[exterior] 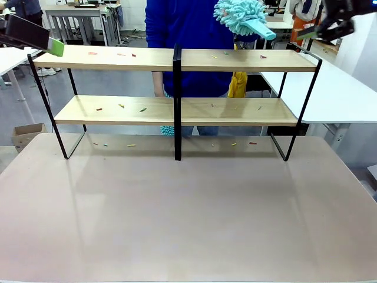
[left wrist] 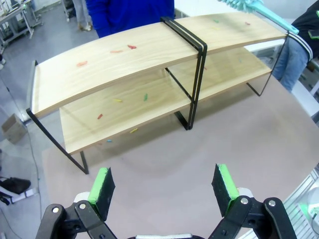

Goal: Clean the shelves.
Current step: Pick up the Duster when the human hands it over.

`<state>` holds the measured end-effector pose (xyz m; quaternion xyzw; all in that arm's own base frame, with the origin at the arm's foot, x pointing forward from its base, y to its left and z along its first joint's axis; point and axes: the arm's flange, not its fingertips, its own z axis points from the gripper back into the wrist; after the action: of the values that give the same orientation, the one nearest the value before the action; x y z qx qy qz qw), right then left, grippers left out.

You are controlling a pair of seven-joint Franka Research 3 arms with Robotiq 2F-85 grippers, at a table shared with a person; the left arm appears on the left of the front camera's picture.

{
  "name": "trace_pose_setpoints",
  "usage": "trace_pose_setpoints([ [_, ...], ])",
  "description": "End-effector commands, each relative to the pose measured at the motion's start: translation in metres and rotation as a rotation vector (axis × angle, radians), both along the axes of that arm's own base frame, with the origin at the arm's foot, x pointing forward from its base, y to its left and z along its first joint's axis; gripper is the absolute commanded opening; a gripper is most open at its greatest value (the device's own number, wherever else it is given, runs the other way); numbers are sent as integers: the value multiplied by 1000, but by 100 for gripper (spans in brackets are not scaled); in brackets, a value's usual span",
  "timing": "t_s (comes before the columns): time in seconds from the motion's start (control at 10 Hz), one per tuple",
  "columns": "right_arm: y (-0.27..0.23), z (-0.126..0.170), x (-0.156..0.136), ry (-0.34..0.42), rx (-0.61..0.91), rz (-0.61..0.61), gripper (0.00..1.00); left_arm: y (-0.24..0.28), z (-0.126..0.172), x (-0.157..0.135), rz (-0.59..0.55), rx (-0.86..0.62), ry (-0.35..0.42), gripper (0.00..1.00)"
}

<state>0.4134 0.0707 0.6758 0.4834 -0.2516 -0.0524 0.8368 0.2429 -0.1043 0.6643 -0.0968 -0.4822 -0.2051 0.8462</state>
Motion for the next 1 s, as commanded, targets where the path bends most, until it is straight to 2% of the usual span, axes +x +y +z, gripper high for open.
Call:
trace_pose_setpoints([
  [0.0, 6, -9, 67, 70, 143, 90, 100, 0, 1, -1, 0, -2, -2, 100],
  [0.1, 11, -27, 90, 97, 155, 77, 100, 0, 1, -1, 0, -2, -2, 100],
  [0.3, 10, -50, 107, 108, 200, 67, 100, 0, 1, -1, 0, -2, -2, 100],
  [0.6, 2, -56, 101, 61, 241, 79, 100, 0, 1, -1, 0, -2, -2, 100],
  [0.9, 18, -63, 106, 16, 261, 107, 100, 0, 1, -1, 0, -2, -2, 100],
])
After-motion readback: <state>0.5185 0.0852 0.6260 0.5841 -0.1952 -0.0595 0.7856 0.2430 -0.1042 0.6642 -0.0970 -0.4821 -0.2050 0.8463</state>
